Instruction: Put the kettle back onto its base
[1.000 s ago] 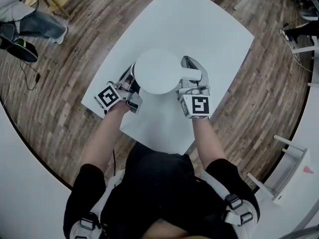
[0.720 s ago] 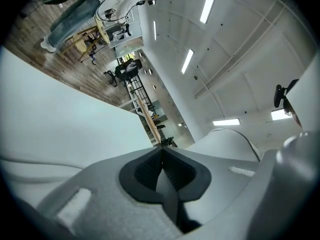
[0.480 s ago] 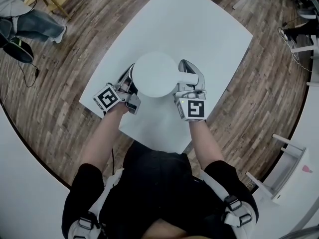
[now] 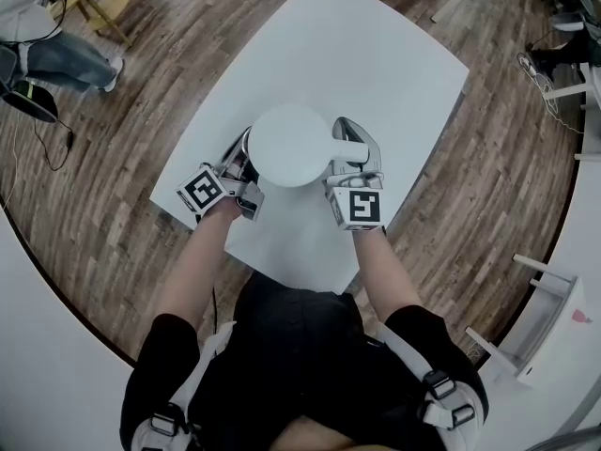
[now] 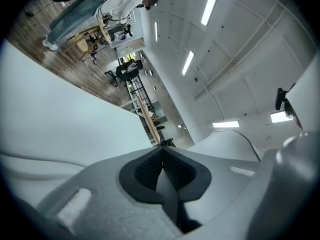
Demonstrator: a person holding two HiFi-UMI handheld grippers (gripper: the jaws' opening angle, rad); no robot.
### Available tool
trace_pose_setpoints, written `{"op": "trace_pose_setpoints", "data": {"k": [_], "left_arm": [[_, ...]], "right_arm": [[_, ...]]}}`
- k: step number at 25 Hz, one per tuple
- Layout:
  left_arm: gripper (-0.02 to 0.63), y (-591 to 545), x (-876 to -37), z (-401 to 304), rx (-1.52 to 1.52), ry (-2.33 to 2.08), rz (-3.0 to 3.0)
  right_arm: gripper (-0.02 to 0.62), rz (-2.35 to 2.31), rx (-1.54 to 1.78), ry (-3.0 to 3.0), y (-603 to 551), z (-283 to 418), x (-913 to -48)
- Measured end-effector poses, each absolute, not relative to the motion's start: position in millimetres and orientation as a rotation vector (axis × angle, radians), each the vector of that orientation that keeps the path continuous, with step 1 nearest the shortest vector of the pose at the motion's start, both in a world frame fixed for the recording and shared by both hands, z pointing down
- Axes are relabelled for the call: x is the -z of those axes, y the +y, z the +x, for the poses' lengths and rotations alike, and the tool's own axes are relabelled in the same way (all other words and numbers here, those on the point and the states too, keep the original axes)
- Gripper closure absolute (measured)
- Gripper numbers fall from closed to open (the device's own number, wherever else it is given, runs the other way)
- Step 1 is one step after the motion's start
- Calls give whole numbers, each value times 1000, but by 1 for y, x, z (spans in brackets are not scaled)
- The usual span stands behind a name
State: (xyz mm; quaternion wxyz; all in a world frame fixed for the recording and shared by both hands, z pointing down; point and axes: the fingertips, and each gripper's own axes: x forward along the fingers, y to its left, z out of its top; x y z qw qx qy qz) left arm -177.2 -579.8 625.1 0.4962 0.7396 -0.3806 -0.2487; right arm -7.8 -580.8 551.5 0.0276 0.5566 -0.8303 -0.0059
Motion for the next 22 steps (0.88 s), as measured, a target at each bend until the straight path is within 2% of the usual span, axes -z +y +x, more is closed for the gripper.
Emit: {"op": "trace_pose_setpoints", "data": {"k": [1, 4, 6, 22], "left_arm": [[606, -580, -625, -178, 621, -916, 1771], [606, -576, -627, -183, 656, -909, 1739], [606, -572, -626, -184, 679, -891, 1719], [606, -482, -588, -173, 893, -898, 1675]], "right_arm": [[596, 1720, 13, -2551, -581, -7, -553], [475, 1723, -34, -2509, -578, 3, -563], [454, 1716, -46, -2486, -571, 10, -569], [454, 1692, -46, -2541, -494, 53, -550]]}}
